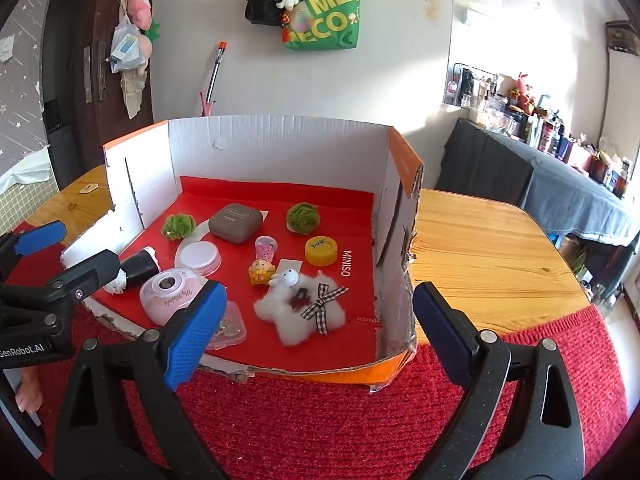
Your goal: Organize objects
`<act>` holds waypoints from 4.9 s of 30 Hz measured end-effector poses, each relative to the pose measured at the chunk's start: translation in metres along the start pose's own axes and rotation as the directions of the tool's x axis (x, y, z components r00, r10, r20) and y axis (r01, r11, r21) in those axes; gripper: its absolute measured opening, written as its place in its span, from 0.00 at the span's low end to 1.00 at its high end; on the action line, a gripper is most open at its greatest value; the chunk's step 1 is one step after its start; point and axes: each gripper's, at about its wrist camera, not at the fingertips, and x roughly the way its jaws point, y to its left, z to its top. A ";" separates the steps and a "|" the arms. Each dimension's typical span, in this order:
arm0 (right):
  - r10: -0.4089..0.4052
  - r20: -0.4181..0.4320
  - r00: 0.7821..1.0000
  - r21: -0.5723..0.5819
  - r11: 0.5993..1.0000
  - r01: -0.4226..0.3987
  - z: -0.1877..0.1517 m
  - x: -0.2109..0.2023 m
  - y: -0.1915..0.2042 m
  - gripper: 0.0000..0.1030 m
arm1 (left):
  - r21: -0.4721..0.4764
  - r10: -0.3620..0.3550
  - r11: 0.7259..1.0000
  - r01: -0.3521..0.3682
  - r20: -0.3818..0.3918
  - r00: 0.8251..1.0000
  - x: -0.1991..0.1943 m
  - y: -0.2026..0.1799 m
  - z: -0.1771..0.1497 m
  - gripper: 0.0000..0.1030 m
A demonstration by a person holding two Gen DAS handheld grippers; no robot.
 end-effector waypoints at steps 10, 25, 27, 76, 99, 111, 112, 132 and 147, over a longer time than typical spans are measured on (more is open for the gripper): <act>-0.001 -0.012 1.000 0.021 1.000 0.001 -0.001 0.003 -0.004 0.94 | 0.001 -0.012 1.000 0.012 -0.005 1.000 0.001 0.000 0.000 1.00; -0.007 -0.008 1.000 0.021 1.000 0.007 -0.001 0.003 -0.005 0.96 | 0.000 -0.012 1.000 0.012 -0.007 1.000 0.001 0.000 -0.001 1.00; -0.008 -0.009 1.000 0.022 1.000 0.008 -0.001 0.002 -0.005 0.96 | 0.000 -0.012 1.000 0.012 -0.008 1.000 0.001 0.000 -0.001 1.00; -0.006 -0.012 1.000 0.020 1.000 0.006 -0.001 0.002 -0.006 0.98 | 0.008 -0.019 1.000 0.019 -0.004 1.000 0.001 0.001 -0.001 1.00; -0.012 -0.005 1.000 0.037 0.999 0.013 -0.001 -0.024 -0.010 0.98 | 0.008 0.001 1.000 -0.001 -0.004 1.000 -0.023 0.007 -0.004 1.00; 0.020 -0.184 0.983 0.059 0.998 -0.009 -0.035 -0.038 -0.004 0.98 | 0.006 0.004 1.000 -0.003 -0.143 0.990 -0.045 0.005 -0.035 1.00; 0.018 -0.209 0.978 0.067 0.998 -0.004 -0.039 -0.035 -0.004 0.98 | 0.002 0.005 1.000 -0.004 -0.162 0.987 -0.044 0.005 -0.038 1.00; -0.026 -0.377 0.926 0.079 0.995 0.060 -0.062 -0.009 -0.006 1.00 | -0.020 0.057 0.998 -0.068 -0.334 0.941 -0.009 -0.003 -0.064 1.00; -0.026 -0.377 0.926 0.077 0.995 0.059 -0.062 -0.009 -0.006 1.00 | -0.018 0.061 0.997 -0.071 -0.333 0.941 -0.009 -0.003 -0.063 1.00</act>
